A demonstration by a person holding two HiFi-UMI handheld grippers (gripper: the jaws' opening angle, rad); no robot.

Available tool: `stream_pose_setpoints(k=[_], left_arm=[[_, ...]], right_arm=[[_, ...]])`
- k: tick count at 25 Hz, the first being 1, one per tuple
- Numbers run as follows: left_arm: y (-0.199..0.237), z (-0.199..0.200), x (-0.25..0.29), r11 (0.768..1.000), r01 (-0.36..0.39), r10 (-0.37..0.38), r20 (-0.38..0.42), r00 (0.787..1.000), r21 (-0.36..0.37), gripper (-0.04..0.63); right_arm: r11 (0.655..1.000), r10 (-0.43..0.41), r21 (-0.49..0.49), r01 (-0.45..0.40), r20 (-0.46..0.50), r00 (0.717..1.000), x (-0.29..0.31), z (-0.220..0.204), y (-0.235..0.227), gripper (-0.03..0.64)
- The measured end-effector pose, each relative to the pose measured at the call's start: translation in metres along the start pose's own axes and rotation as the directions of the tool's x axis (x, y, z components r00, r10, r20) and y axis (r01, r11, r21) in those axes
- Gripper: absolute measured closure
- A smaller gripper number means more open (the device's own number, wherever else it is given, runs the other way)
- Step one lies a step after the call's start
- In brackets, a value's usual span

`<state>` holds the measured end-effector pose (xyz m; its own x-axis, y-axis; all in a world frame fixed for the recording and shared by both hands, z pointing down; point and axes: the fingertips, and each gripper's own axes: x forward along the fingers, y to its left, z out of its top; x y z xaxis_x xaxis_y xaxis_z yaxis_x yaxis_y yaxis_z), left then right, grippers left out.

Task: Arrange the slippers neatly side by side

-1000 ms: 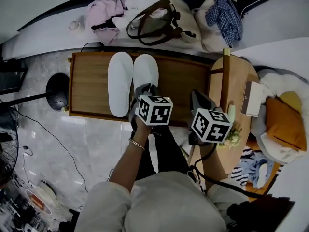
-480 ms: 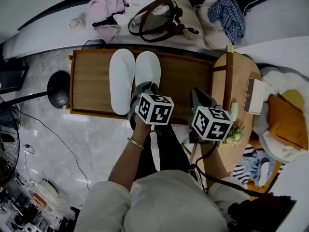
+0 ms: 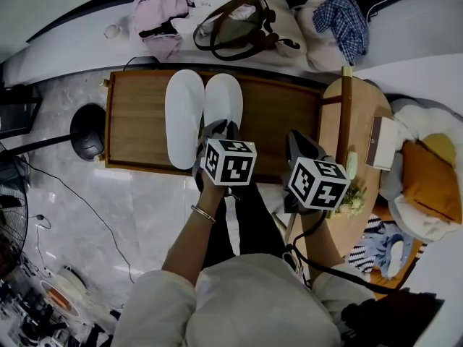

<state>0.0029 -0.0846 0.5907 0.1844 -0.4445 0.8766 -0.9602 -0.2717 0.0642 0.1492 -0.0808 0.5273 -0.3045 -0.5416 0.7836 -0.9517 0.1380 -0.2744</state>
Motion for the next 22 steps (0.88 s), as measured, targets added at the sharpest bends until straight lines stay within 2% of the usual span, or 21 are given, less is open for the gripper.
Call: stream_pose_setpoints(k=[17, 22], left_arm=[[0.002, 0.000, -0.012, 0.994, 0.052, -0.049, 0.033, 0.998, -0.091, 0.472], [0.007, -0.001, -0.024, 0.992, 0.049, -0.044, 0.053, 0.998, -0.115, 0.466]], right_arm=[[1.000, 0.006, -0.013, -0.005, 0.011, 1.000, -0.005, 0.002, 0.011, 0.583], [0.999, 0.017, -0.029, -0.017, 0.024, 1.000, -0.008, 0.006, 0.021, 0.583]])
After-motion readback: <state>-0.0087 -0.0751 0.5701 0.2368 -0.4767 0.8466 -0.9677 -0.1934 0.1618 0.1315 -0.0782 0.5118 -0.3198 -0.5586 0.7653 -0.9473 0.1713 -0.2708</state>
